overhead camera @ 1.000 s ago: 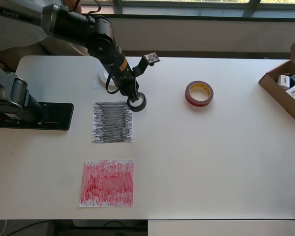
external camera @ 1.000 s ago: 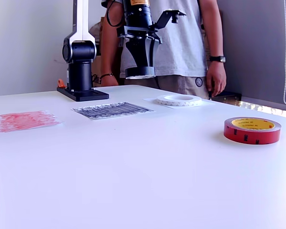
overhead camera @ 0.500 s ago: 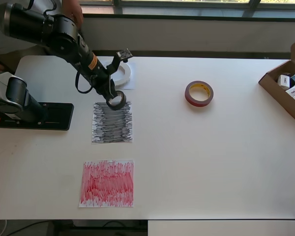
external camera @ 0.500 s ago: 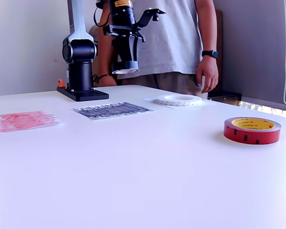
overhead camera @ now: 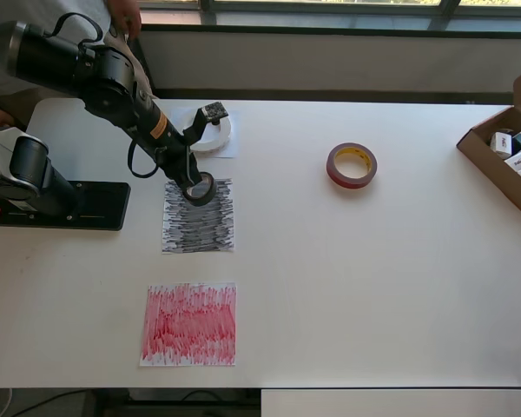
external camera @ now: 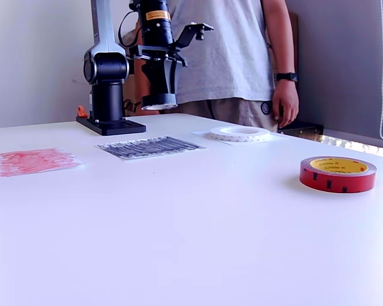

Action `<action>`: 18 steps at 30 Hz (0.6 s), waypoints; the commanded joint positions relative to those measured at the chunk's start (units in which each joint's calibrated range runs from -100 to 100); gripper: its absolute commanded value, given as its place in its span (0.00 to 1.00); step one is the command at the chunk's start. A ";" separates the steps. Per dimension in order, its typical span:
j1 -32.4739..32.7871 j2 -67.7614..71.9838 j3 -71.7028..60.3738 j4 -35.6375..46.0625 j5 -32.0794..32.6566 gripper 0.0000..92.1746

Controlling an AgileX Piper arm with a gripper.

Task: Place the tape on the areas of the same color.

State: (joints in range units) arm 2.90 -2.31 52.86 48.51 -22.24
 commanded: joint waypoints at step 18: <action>-1.47 8.02 0.25 -5.02 -0.35 0.00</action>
State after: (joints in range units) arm 2.04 4.99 52.86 43.27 -22.77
